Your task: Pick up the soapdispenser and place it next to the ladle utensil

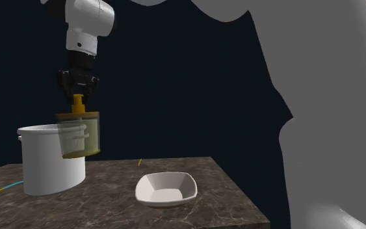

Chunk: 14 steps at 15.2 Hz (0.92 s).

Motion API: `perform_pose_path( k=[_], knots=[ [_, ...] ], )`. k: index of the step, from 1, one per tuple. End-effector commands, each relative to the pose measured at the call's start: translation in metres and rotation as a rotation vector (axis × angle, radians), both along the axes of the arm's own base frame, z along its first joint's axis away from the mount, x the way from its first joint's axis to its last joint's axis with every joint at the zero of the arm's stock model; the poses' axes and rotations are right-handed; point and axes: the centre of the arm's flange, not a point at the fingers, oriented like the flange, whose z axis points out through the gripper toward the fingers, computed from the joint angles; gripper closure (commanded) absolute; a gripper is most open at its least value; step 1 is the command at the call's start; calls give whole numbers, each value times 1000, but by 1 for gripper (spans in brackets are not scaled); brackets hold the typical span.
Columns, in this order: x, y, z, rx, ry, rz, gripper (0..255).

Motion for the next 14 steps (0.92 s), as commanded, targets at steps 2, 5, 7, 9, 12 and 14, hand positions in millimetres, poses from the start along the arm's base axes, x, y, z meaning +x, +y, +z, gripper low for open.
perform_pose_path(
  k=[2, 5, 7, 9, 12, 14],
  knots=[
    [19, 36, -14, 1, -2, -1, 255],
    [36, 69, -26, 1, -2, -1, 255],
    [47, 92, -34, 1, -2, -1, 255],
    [59, 117, -43, 1, -2, -1, 255],
    [59, 117, -59, 1, -2, -1, 255],
    [59, 117, -69, 1, -2, -1, 255]
  ],
)
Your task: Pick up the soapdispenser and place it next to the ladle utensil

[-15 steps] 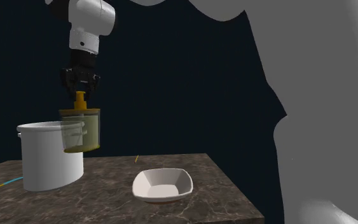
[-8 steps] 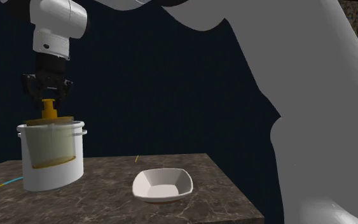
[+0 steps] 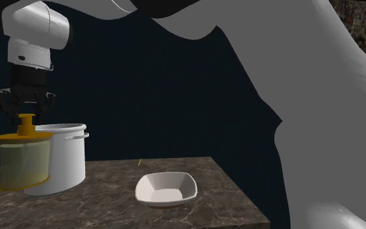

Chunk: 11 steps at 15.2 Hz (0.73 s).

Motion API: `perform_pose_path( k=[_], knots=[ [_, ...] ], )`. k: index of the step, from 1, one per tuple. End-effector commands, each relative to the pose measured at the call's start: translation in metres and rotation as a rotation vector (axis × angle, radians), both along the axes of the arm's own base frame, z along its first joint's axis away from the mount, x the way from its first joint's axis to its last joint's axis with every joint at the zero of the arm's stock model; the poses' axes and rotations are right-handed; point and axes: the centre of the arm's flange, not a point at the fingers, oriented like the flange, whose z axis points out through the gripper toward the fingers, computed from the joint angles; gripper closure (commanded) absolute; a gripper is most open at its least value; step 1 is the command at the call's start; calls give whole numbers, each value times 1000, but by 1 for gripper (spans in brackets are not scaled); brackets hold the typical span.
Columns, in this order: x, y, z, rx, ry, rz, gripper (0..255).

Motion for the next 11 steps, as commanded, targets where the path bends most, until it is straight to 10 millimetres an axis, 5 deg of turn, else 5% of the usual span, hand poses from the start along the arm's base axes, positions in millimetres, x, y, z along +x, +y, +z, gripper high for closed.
perform_pose_path(
  k=[1, 11],
  knots=[
    [0, 1, -10, 0, -2, 0, 255],
    [0, 1, -62, 0, -2, 0, 255]
  ],
)
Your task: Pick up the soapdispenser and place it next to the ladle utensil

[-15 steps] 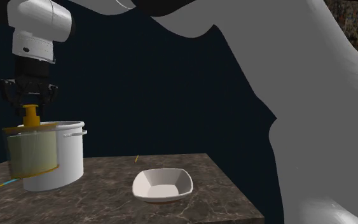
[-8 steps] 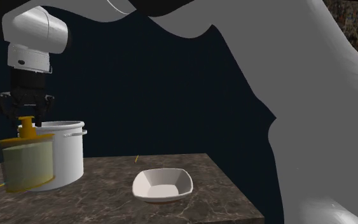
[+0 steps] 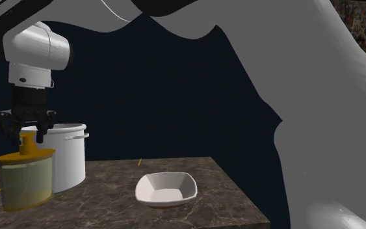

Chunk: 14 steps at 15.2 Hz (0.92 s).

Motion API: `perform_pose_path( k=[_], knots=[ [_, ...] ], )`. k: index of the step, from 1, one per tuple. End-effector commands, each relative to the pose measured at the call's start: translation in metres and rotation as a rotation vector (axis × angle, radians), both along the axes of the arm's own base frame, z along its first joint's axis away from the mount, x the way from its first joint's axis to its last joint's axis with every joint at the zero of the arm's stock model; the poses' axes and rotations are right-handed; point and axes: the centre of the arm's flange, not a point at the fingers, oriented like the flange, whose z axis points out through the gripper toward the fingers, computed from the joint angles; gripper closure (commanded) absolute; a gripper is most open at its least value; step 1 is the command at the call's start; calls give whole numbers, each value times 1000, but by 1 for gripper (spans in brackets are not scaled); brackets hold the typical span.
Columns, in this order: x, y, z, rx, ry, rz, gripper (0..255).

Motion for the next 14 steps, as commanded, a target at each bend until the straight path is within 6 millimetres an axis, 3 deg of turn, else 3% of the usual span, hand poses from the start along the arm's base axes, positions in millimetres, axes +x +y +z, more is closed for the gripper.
perform_pose_path(
  k=[1, 6, 13, 14],
  knots=[
    [1, 0, -10, 0, -1, 0, 255],
    [1, 0, -33, 0, -1, 0, 255],
    [1, 0, -33, 0, -1, 0, 255],
    [1, 0, -33, 0, -1, 0, 0]
  ],
)
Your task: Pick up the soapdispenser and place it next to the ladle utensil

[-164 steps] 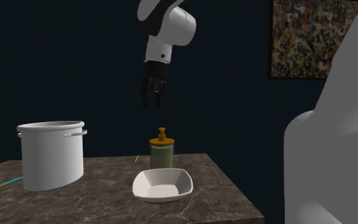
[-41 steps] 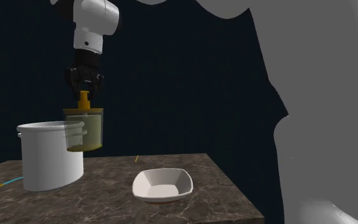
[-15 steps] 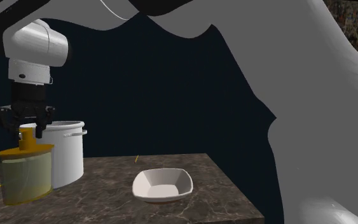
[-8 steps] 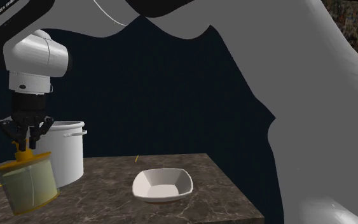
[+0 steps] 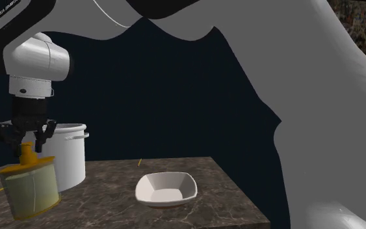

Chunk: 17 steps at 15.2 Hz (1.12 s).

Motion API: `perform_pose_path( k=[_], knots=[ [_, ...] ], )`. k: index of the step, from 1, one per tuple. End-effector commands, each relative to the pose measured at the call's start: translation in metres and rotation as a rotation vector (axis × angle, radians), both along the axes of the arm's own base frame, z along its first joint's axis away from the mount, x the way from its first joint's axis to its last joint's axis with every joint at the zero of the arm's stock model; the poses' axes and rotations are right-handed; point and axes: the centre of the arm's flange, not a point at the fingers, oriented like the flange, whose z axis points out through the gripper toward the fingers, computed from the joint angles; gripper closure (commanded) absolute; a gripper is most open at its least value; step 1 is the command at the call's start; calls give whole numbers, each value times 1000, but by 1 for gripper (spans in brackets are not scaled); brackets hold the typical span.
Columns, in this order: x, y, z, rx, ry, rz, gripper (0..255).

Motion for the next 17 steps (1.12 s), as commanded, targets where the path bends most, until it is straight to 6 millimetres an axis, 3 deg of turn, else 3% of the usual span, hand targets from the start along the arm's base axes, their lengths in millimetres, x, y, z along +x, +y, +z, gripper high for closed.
perform_pose_path(
  k=[1, 5, 9, 17],
  knots=[
    [0, 1, -3, -1, 7, 0, 0],
    [0, 0, -4, -1, 7, 0, 0],
    [-7, -1, 45, -1, 7, 0, 0],
    [-7, -1, 45, -1, 7, 0, 0]
  ],
)
